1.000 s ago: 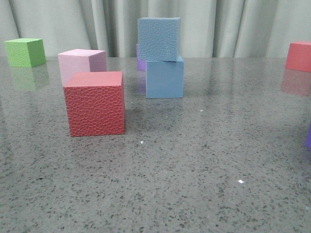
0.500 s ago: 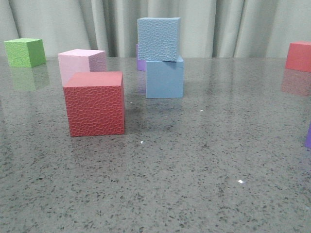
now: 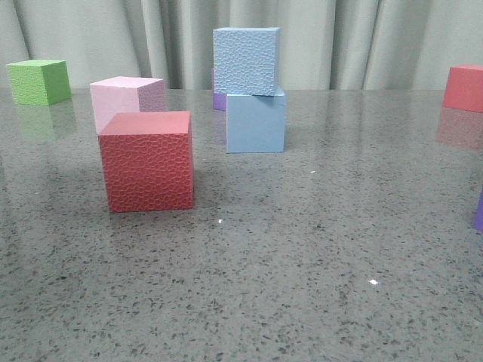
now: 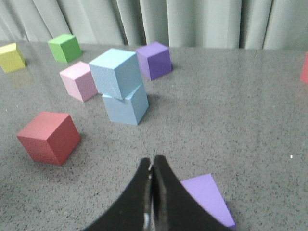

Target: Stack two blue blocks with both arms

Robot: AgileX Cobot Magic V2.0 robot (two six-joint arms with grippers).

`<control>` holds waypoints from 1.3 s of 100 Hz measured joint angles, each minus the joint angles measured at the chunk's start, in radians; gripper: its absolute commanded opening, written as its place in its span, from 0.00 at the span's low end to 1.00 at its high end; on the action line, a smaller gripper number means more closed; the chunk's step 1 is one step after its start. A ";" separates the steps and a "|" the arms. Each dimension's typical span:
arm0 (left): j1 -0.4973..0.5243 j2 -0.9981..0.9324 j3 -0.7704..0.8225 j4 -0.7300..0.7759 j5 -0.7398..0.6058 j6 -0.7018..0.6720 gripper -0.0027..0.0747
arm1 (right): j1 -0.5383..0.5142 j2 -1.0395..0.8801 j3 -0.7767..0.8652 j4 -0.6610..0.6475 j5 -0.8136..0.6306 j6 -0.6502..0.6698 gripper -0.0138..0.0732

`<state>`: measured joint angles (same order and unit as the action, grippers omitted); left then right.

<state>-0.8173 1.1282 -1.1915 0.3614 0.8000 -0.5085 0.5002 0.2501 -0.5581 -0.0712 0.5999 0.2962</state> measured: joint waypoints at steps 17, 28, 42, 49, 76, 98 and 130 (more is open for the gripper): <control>0.000 -0.130 0.193 0.002 -0.143 0.000 0.01 | 0.000 -0.093 0.058 -0.023 -0.036 0.000 0.02; 0.000 -0.201 0.311 0.002 -0.231 0.000 0.01 | 0.000 -0.137 0.088 -0.025 -0.040 0.000 0.02; 0.000 -0.287 0.425 0.005 -0.305 0.000 0.01 | 0.000 -0.170 0.103 -0.026 -0.042 0.000 0.02; 0.000 -0.322 0.461 0.005 -0.317 0.000 0.01 | 0.000 -0.172 0.103 -0.026 -0.042 0.000 0.02; 0.000 -0.369 0.490 0.007 -0.323 0.000 0.01 | 0.000 -0.172 0.105 -0.029 -0.042 0.000 0.02; 0.000 -0.357 0.492 0.009 -0.323 0.000 0.01 | 0.000 -0.173 0.105 -0.029 -0.042 0.000 0.02; 0.000 -0.316 0.492 0.009 -0.323 0.000 0.01 | 0.000 -0.173 0.105 -0.029 -0.042 0.000 0.02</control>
<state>-0.8173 0.8118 -0.6999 0.3703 0.4768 -0.5081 0.5002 0.0767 -0.4528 -0.0999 0.5582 0.2962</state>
